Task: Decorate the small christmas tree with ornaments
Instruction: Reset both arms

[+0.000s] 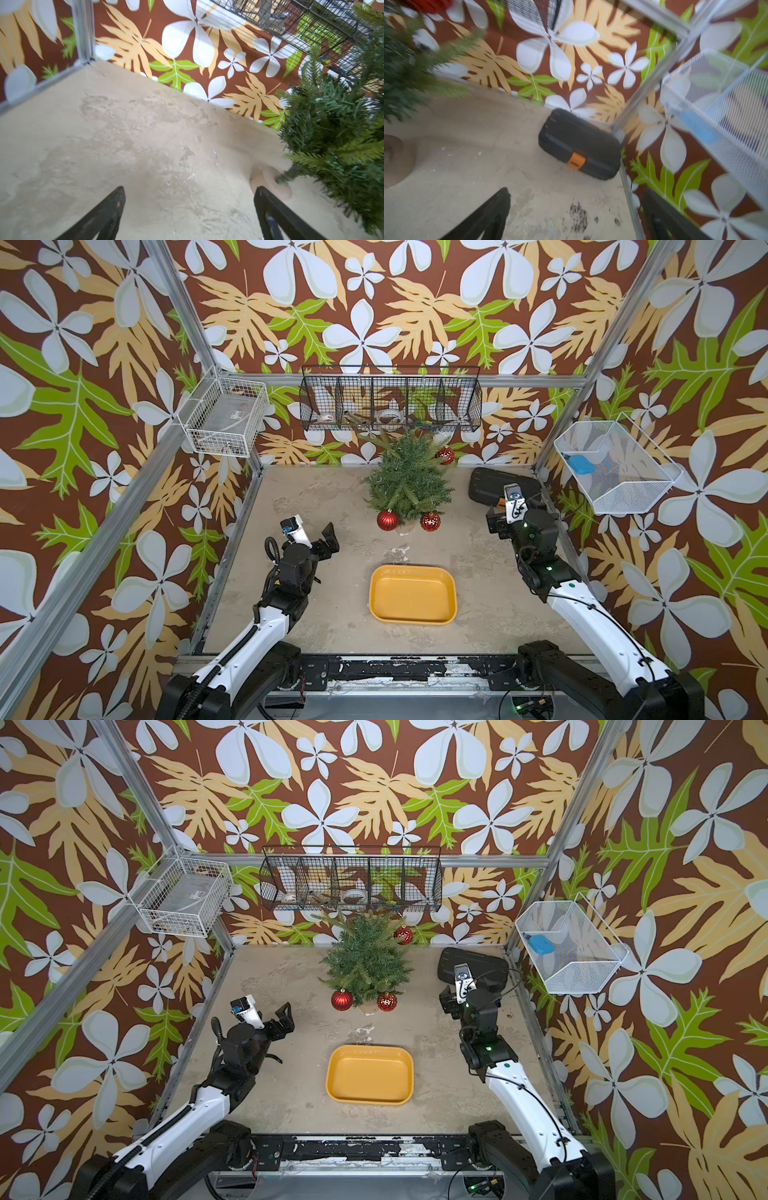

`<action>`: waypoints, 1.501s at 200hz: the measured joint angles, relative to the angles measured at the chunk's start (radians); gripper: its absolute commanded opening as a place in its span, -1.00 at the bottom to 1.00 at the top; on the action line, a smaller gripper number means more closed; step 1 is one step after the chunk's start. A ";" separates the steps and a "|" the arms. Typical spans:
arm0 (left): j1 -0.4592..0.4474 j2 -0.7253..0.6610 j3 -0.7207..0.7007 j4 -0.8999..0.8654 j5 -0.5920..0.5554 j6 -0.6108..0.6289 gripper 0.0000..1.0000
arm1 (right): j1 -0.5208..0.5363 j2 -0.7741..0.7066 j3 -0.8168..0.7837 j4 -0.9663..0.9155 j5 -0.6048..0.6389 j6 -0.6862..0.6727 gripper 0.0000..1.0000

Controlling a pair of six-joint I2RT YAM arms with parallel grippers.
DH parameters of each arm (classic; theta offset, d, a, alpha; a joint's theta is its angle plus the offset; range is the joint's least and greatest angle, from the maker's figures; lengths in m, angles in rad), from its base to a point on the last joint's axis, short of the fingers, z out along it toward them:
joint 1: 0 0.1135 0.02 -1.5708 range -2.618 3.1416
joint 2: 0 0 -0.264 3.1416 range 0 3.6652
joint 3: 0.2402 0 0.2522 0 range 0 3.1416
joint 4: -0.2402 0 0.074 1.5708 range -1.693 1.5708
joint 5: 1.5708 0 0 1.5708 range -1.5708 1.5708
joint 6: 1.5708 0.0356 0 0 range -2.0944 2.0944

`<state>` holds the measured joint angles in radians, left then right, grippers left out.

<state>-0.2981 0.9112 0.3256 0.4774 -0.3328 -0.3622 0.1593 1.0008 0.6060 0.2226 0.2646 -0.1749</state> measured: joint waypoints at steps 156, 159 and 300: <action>0.153 0.541 -0.271 0.941 0.013 0.392 1.00 | -0.148 0.371 -0.422 0.823 0.022 0.278 1.00; 0.156 0.542 -0.269 0.939 0.019 0.392 1.00 | -0.149 0.372 -0.422 0.830 0.018 0.280 1.00; 0.182 0.549 -0.199 0.844 0.082 0.355 0.99 | -0.122 0.473 -0.404 0.953 -0.153 0.217 0.99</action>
<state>-0.1165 1.4605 0.1265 1.3212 -0.2504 -0.0074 0.0372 1.4734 0.2020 1.1755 0.1112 0.0425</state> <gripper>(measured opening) 0.998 0.998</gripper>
